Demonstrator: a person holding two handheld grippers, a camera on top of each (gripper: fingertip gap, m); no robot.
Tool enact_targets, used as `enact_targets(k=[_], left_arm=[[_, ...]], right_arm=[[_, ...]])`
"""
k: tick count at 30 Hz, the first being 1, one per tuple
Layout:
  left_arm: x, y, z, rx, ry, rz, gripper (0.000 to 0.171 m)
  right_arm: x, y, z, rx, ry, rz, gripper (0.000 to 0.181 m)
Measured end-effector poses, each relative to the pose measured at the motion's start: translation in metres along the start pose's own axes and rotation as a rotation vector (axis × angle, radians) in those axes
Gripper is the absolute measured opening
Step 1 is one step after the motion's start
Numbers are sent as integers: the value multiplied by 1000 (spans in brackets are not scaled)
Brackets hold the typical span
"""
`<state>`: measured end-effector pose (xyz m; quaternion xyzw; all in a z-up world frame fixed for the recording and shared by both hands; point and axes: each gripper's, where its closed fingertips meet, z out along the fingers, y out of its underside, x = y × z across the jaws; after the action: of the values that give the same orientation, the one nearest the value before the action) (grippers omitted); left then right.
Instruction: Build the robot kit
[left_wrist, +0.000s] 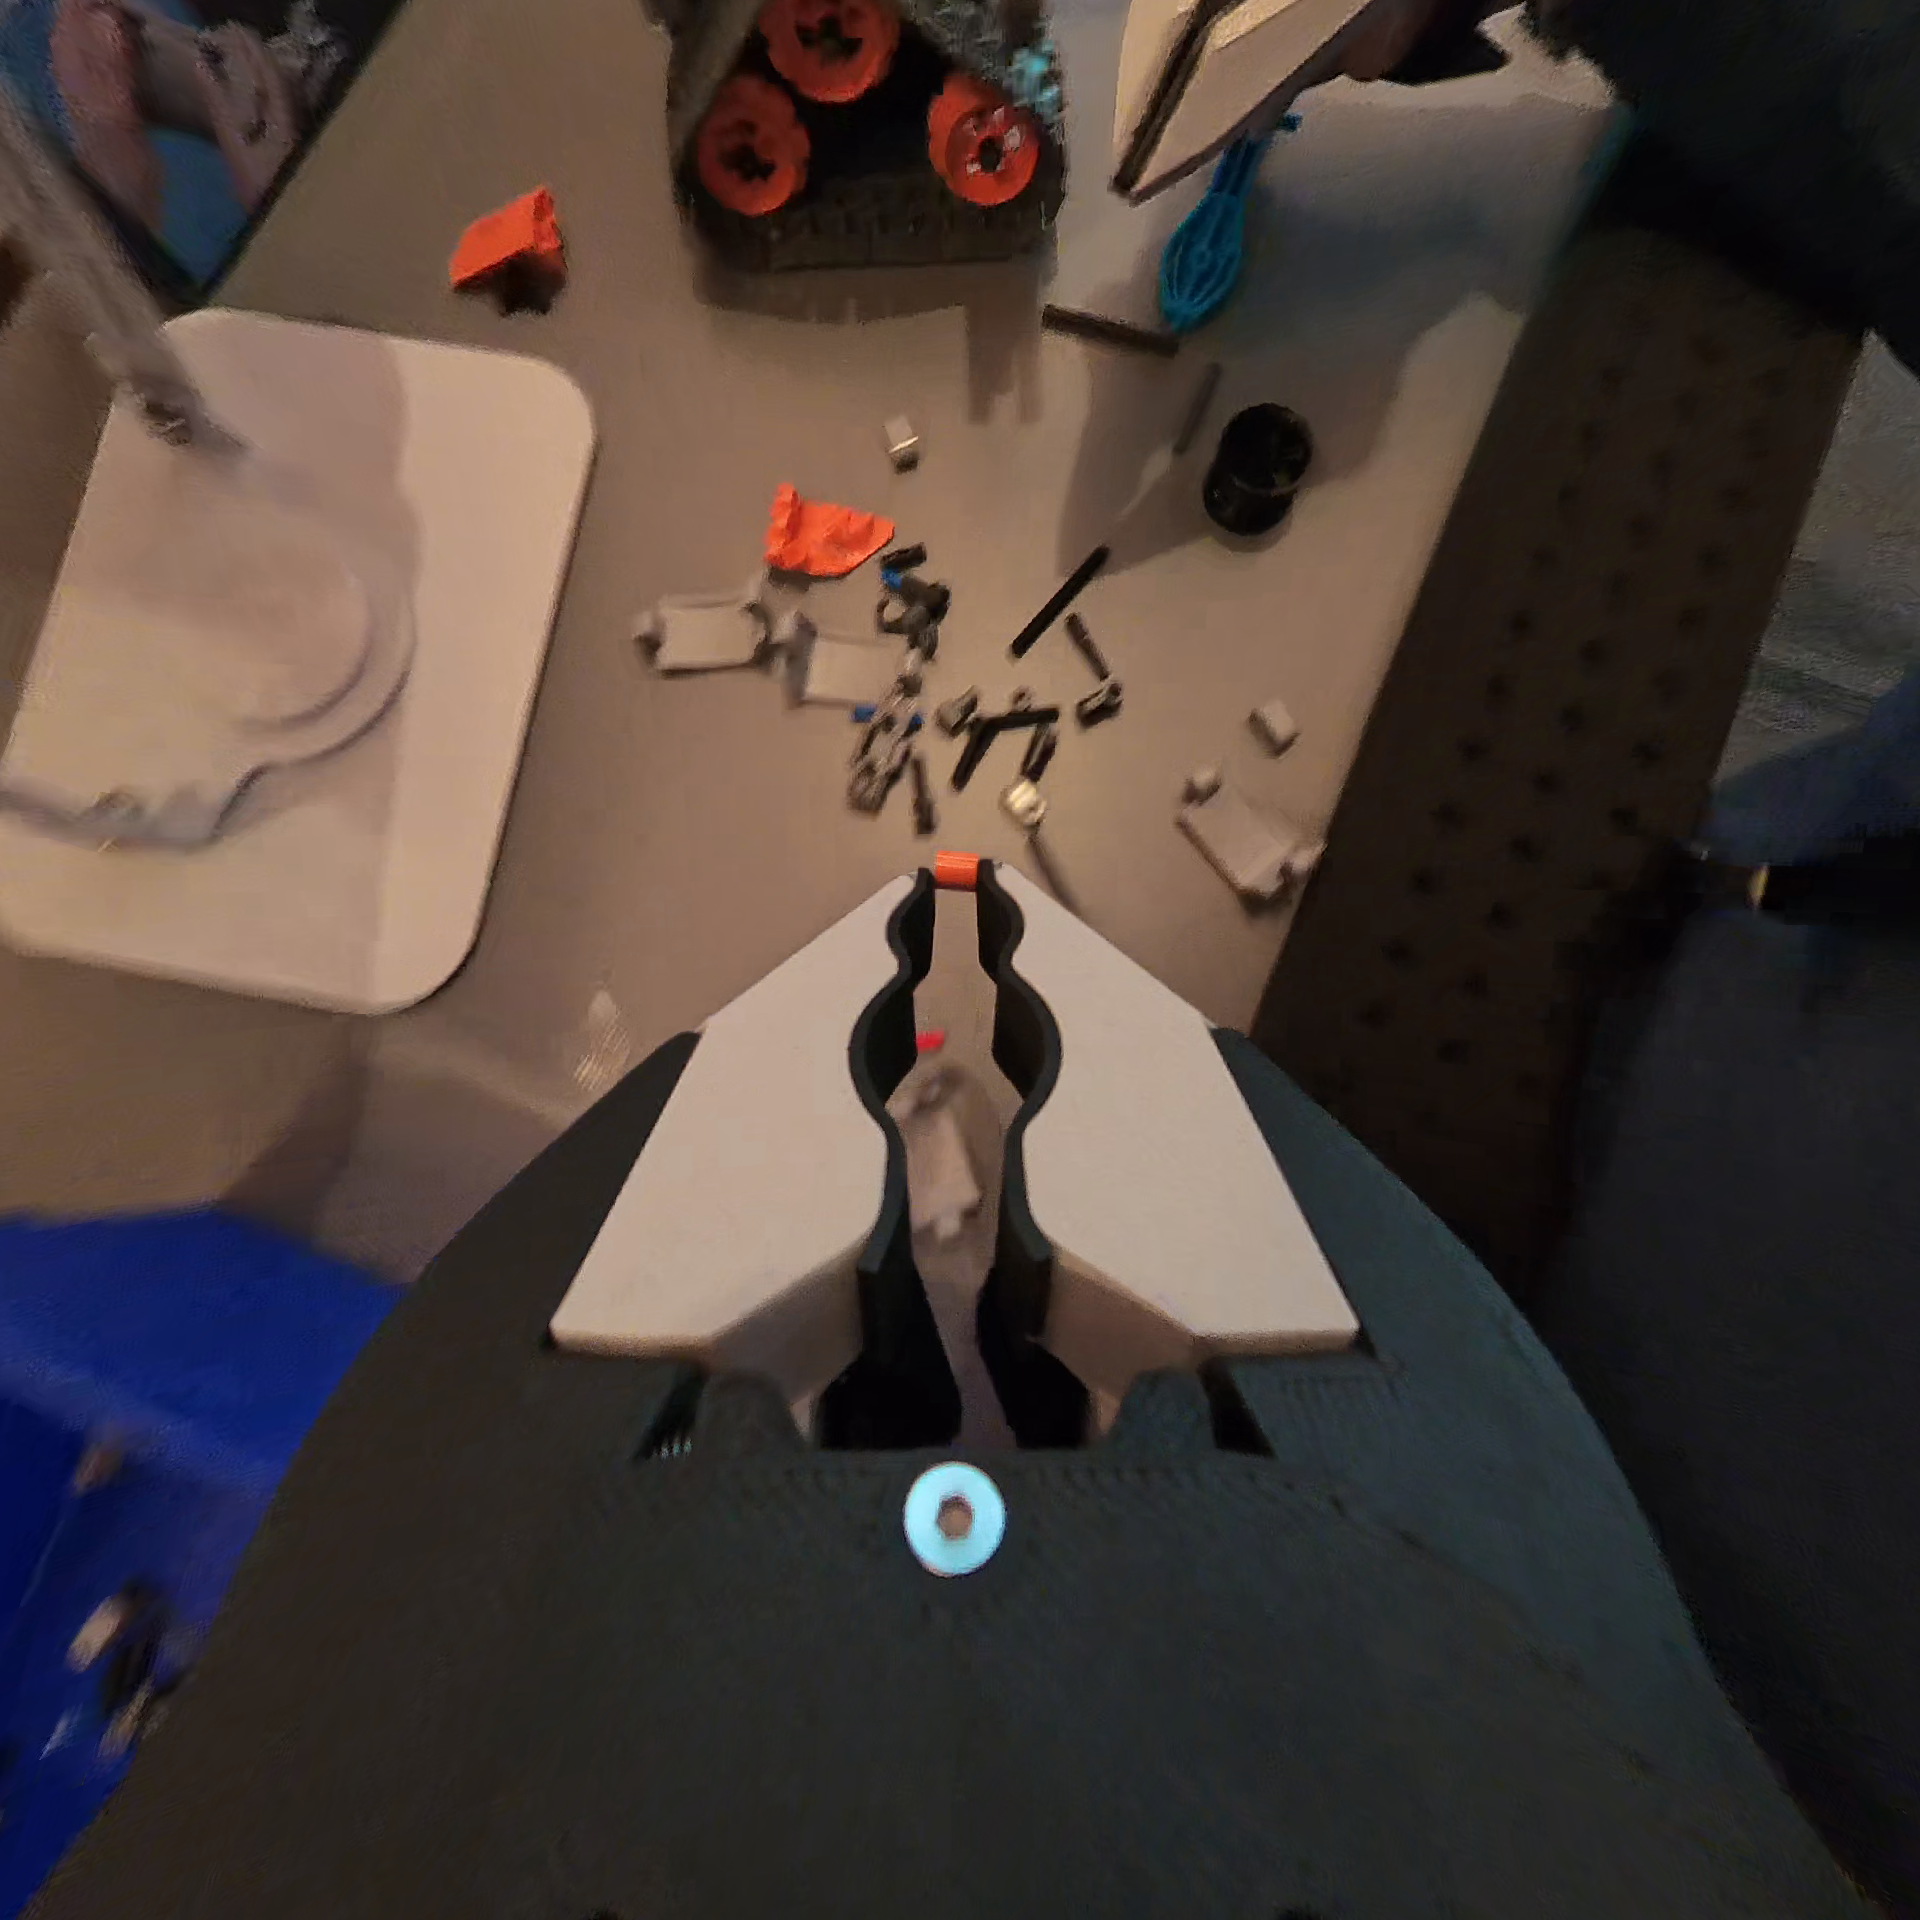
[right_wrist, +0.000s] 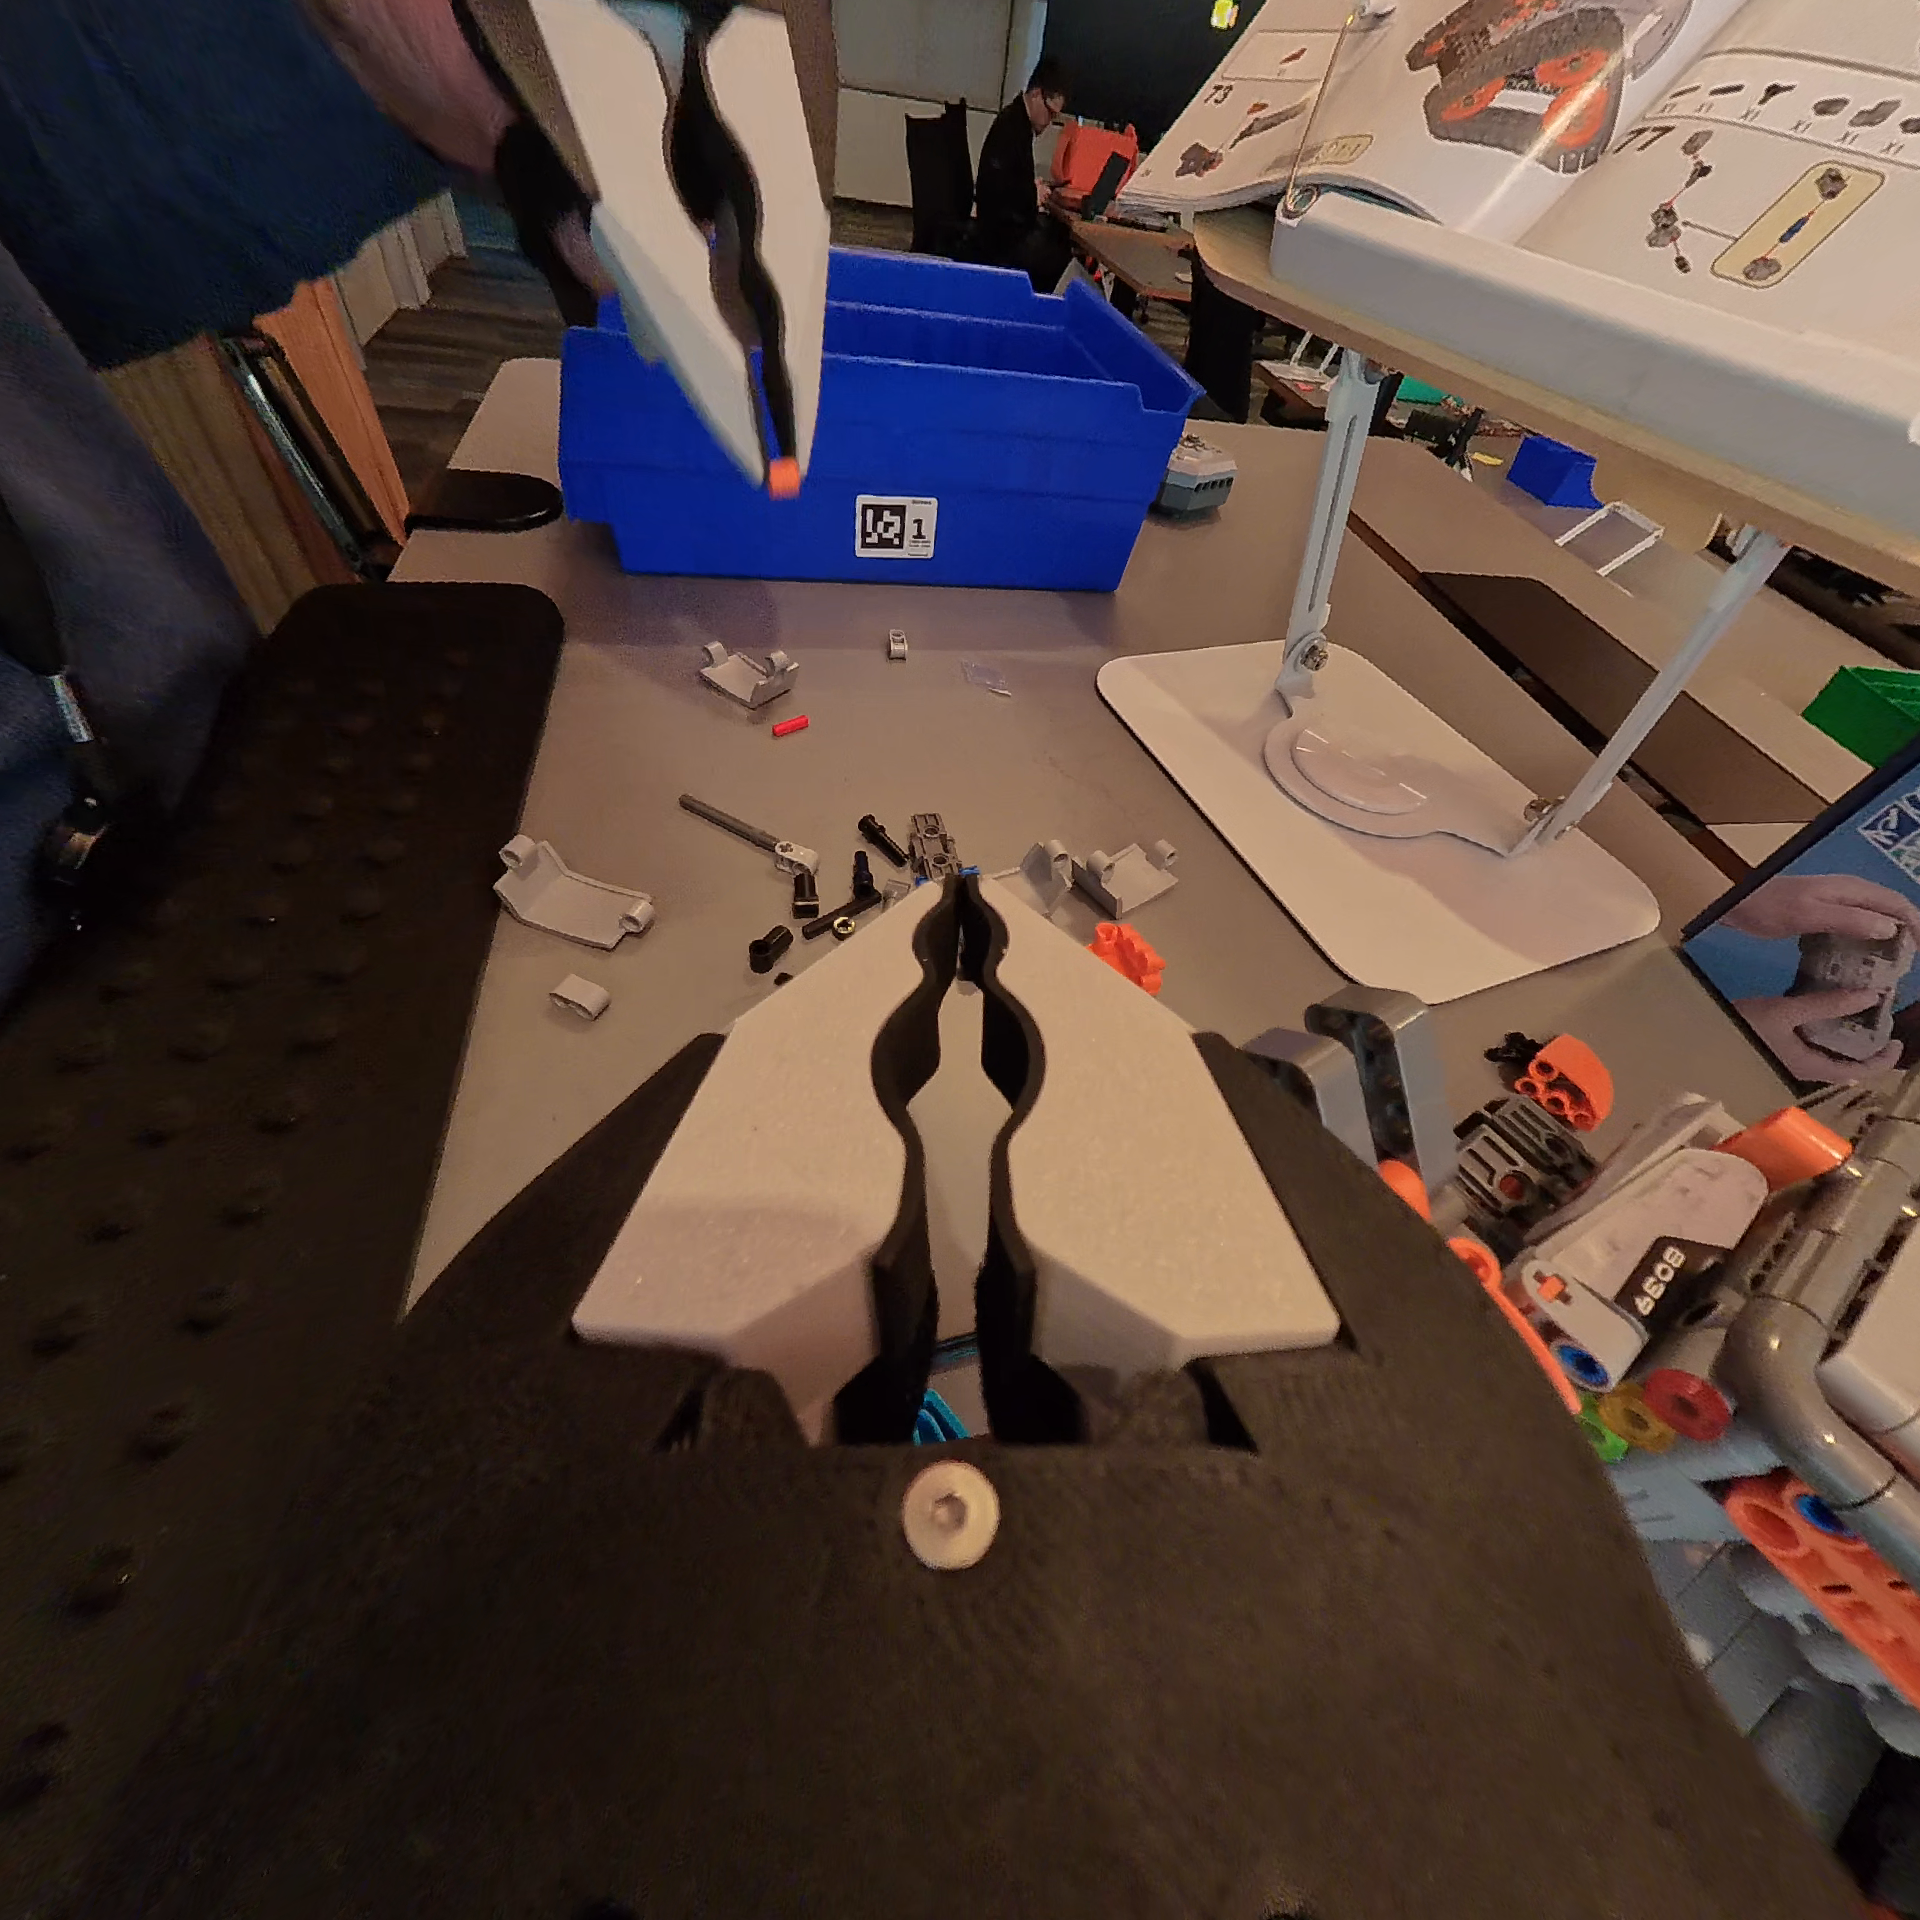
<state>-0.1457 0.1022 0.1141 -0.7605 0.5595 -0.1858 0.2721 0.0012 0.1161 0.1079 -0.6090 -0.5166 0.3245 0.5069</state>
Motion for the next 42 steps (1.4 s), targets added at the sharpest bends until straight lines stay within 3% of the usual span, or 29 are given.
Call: enact_targets(k=[4, 7, 12, 16, 20, 23, 25, 27, 30, 33, 37, 42], left_arm=[[15, -3, 60, -68, 91, 10, 5], [21, 1, 88, -113, 114, 31, 6], [18, 7, 107, -118, 112, 2, 10], [15, 8, 101, -90, 101, -14, 16], [10, 4, 65, -46, 28, 6, 15], [4, 0, 16, 14, -44, -9, 13], [-8, 13, -21, 9, -101, -54, 13], [-27, 38, -62, -38, -181, -109, 13], [-64, 101, -119, -211, -308, -208, 13], [-86, 176, -155, -461, -354, -350, 17], [-94, 217, -163, -556, -322, -437, 18], [-85, 223, -141, -555, -215, -441, 21]], right_arm=[[1, 2, -1, -11, 9, 0, 0], [0, 3, 0, -14, 2, 0, 0], [-1, 3, -1, -19, 1, -5, 0], [0, 3, -2, -16, 2, -1, 0], [0, 3, -2, -15, 1, -3, 0], [0, 2, -3, -6, 3, 2, 0], [0, 2, -2, -2, 0, 5, 0], [0, 4, -1, -11, -2, 7, 0], [-1, 7, 2, -22, -10, 12, 0], [-2, 9, 3, -29, -17, 18, 0], [-2, 11, 3, -34, -20, 21, 0], [-1, 12, 2, -18, -25, 29, 0]])
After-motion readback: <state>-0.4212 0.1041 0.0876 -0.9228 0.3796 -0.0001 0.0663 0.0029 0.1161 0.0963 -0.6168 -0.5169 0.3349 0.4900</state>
